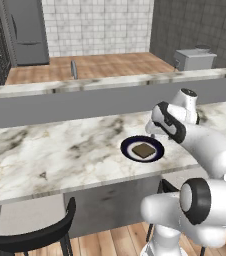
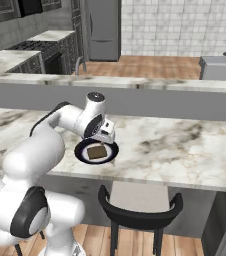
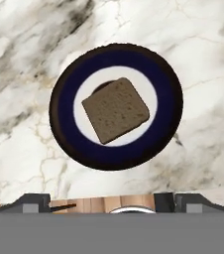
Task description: Start the toaster. Once the lever pops up, take the bread to the plate on the dining counter.
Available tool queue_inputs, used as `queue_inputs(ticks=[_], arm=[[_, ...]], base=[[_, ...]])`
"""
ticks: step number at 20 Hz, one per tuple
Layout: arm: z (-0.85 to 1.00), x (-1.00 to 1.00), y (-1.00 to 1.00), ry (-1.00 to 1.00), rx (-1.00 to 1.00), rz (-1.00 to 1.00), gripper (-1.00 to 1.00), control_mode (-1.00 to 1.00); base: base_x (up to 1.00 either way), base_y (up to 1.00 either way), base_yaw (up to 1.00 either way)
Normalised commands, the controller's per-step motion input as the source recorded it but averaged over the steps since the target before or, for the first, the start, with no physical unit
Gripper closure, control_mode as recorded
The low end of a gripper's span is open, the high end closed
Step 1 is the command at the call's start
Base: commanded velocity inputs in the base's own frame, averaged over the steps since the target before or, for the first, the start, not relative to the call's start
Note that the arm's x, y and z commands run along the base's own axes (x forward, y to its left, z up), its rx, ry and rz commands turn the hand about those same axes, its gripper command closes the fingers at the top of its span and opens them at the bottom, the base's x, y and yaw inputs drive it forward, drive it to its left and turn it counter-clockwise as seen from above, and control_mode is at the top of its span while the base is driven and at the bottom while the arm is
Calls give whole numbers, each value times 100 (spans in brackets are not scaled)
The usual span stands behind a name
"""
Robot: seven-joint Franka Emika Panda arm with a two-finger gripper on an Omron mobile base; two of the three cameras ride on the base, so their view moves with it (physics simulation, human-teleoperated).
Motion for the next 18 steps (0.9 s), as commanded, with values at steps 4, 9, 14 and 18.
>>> queue_inputs(ticks=[4,9,14,18], arm=[[22,-76,22,0,-8,-4,-100,-100],[17,-88,34,-2,-12,-1,-100,-100],[20,-88,25,-5,-8,0,-100,-100],[23,-83,17,-2,-4,0,-100,-100]], base=[[0,0,0],[0,0,0],[0,0,0],[0,0,0]])
